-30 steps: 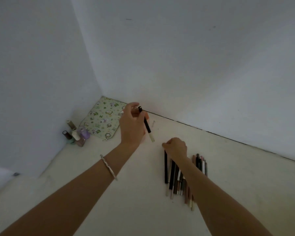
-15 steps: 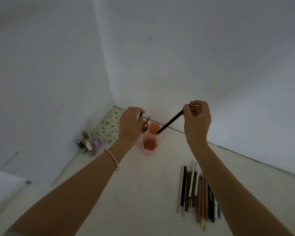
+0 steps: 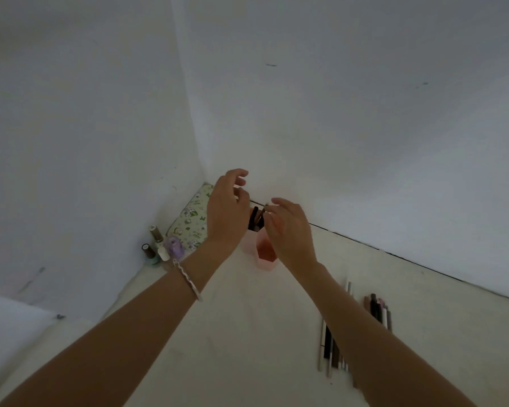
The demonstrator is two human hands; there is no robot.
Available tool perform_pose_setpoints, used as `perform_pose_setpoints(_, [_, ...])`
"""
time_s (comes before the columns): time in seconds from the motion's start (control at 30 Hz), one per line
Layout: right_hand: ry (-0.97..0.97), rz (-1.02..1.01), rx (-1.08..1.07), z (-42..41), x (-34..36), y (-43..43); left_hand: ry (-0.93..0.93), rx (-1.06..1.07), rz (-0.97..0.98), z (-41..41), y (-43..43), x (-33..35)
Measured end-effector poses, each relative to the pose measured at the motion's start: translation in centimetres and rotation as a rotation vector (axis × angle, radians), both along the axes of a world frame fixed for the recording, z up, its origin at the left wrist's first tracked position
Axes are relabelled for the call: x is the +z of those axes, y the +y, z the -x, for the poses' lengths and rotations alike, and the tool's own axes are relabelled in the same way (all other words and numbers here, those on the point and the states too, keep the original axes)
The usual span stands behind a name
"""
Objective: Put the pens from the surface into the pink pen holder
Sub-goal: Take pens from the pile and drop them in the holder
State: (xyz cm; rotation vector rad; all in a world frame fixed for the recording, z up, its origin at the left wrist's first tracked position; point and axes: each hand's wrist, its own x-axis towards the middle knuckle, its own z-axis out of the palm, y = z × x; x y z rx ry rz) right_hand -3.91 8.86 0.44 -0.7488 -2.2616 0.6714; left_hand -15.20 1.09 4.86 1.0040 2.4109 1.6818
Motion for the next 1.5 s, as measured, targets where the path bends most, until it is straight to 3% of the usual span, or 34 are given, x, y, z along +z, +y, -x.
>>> perform_pose_setpoints(0.17, [0.151, 0.094, -0.175, -3.6, 1.1, 2.1, -0.007, -0.137, 0.060, -4.4, 1.9, -0.8])
perform_pose_setpoints(0.4, [0.110, 0.339, -0.324, -11.1, 1.9, 5.2, -0.130, -0.488, 0.856, -14.2, 4.0, -7.3])
perform_pose_setpoints(0.5, [0.103, 0.389, -0.347, -14.1, 0.9, 5.5, -0.093, -0.503, 0.998, -17.1, 4.1, -9.5])
perform_pose_setpoints(0.63, [0.062, 0.425, -0.368, -17.1, -0.6, 5.4, -0.051, -0.475, 1.048, -19.2, 4.0, -10.9])
perform_pose_setpoints(0.9, [0.021, 0.512, -0.383, -18.9, -2.2, 4.6, -0.235, -0.394, 1.011, -19.3, 4.2, -11.3])
perform_pose_setpoints(1.07, [-0.014, 0.536, -0.335, -18.1, -2.4, 3.8, -0.237, -0.285, 0.975, -20.6, 4.2, -11.3])
perform_pose_setpoints(1.2, [-0.069, 0.487, -0.322, -17.6, -2.4, 4.2, -0.323, -0.236, 0.851, -19.3, 4.2, -11.0])
perform_pose_setpoints(1.3, [-0.259, 0.439, -0.329, -17.0, -2.7, 4.6, -0.371, -0.187, 0.584, -16.6, 4.5, -9.2])
perform_pose_setpoints(1.4, [-0.591, 0.384, -0.276, -15.8, -3.7, 4.1, -0.367, -0.199, 0.336, -14.1, 4.8, -6.7])
perform_pose_setpoints(1.5, [-0.774, 0.254, -0.236, -14.3, -4.5, 2.9, -0.349, -0.231, 0.186, -12.7, 4.8, -5.5])
